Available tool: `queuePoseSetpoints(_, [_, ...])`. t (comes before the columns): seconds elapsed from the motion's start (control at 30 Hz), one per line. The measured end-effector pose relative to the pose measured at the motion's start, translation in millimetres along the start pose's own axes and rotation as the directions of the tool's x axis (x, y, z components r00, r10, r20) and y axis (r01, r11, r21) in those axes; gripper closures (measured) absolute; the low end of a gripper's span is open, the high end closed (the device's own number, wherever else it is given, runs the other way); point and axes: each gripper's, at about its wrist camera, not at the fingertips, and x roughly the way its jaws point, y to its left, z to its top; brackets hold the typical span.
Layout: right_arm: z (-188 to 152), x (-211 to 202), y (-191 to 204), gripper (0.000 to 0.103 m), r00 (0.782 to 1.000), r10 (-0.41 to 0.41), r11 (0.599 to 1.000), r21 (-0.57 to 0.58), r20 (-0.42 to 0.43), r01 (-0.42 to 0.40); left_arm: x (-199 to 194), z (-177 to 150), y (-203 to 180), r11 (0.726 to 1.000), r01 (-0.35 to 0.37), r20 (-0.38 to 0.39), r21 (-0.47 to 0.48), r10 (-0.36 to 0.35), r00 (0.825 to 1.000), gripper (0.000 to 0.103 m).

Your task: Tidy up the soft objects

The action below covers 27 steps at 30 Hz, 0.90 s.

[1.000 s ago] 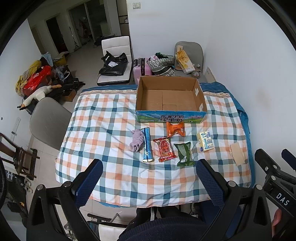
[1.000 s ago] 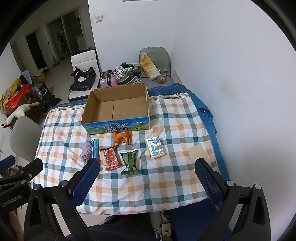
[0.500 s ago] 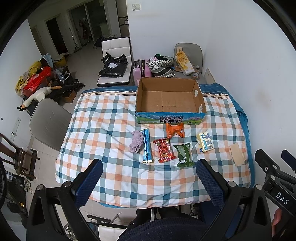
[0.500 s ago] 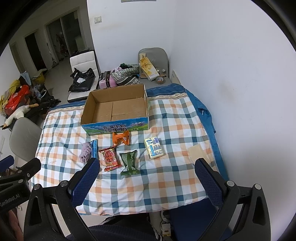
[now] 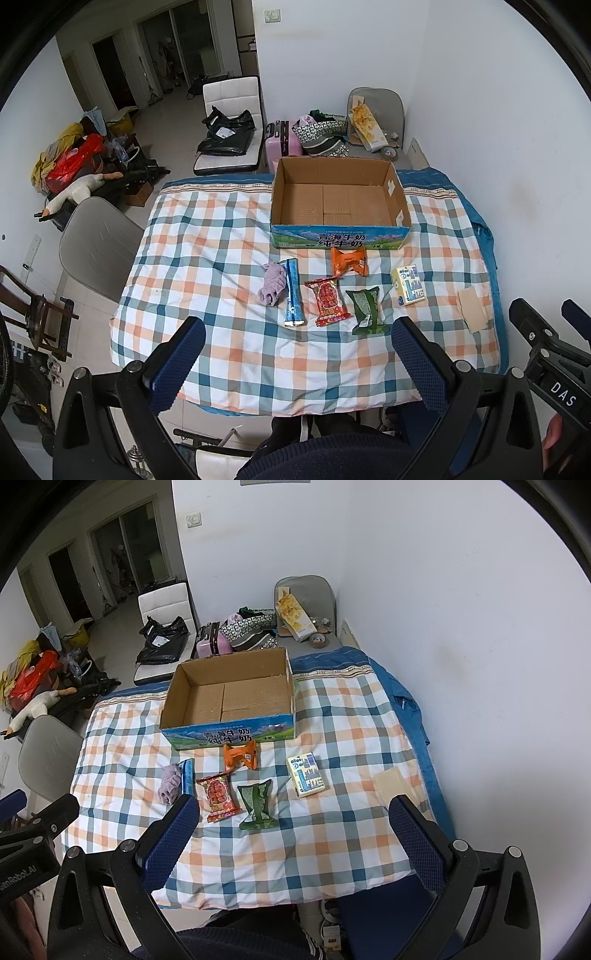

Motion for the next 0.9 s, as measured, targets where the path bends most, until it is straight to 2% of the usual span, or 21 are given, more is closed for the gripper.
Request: queuePoseSetpoints(0.9, [0.5, -4.6, -0.8, 0.0, 1.0, -0.002, 1.0, -0.001, 0.008, 0.002, -1.5, -2.0, -0.1, 1.0, 0.002, 0.011, -0.002, -0.002, 1.0, 0.0])
